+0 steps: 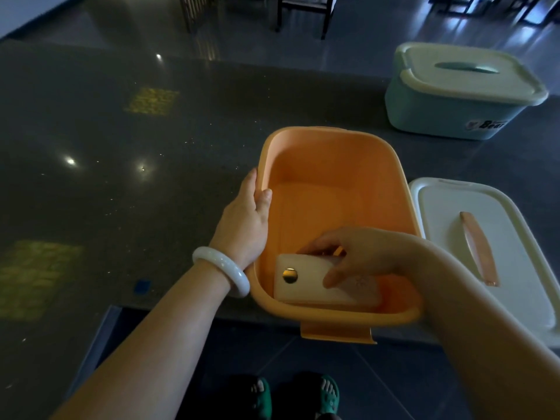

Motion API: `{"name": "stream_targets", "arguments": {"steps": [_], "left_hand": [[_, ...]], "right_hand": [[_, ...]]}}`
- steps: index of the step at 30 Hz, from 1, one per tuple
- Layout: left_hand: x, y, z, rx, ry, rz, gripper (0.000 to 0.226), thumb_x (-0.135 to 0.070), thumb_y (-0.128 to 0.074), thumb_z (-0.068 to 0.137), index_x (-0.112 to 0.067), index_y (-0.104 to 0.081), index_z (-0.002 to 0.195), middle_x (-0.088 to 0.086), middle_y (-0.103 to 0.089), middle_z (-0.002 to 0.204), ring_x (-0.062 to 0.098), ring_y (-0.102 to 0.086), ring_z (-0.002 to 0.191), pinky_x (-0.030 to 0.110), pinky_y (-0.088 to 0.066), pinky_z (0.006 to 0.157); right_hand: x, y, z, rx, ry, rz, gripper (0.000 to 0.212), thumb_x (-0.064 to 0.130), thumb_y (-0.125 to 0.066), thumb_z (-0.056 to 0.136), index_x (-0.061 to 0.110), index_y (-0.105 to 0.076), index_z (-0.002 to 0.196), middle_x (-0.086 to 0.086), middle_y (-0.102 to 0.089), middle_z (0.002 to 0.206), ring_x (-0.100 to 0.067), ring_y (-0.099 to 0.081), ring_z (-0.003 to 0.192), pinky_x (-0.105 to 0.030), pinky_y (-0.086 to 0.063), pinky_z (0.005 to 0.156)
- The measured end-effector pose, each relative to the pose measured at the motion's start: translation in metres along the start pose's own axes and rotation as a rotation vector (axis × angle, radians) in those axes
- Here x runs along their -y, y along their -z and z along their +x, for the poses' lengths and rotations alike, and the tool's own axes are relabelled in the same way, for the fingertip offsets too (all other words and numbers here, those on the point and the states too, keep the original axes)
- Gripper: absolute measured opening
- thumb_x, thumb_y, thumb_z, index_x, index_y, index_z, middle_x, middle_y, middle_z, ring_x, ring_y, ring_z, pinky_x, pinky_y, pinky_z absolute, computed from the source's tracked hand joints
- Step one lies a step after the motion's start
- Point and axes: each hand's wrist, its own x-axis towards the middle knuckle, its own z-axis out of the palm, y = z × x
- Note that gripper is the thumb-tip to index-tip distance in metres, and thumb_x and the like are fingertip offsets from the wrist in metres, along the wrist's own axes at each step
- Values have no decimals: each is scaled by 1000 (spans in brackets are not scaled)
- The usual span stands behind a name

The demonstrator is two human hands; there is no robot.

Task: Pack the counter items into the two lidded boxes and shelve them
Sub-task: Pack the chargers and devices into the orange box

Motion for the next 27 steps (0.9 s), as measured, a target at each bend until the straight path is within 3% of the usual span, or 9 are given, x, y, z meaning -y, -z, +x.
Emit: {"name": "stream_targets", "arguments": {"steps": [7,14,18,21,27], "left_hand": [[1,-1,1,-8,-1,-3,53,-48,-25,102,-36,-12,152,-21,-42,77,-6,-46,61,11,-32,46],[2,-2,1,-13,-16,-16,53,-47,-25,102,-35,-13,152,-24,-39,78,-10,-44,60,9,-36,45],[2,-2,1,-9,-21,-46,53,-46,-26,102,-34,-13,152,-22,-38,77,-14,-47,57,-6,-32,50],[2,-1,1,-9,-26,-38,53,-46,-26,102,-34,-13,152,-22,-40,79,-8,-45,61,-3,-35,49],[3,-1,2,-5,-30,-20,53,-45,-25,103,-34,-12,153,-21,-41,80,-6,-46,63,8,-37,46]], "right_hand": [[1,1,-3,35,-36,19,53,32,-74,80,58,-46,116,26,-49,108,3,-48,96,-18,-39,73],[4,1,-3,53,-56,-27,61,36,-73,80,51,-44,132,24,-47,112,2,-46,97,-18,-37,74],[1,0,-2,63,-74,-19,57,37,-72,81,47,-48,131,23,-52,117,1,-49,101,-19,-37,76],[1,1,-1,81,-95,-2,56,38,-72,81,47,-49,131,28,-53,106,2,-50,99,-20,-39,76],[3,3,0,109,-113,-2,57,38,-73,79,50,-49,130,26,-54,111,0,-51,102,-23,-40,79]]}}
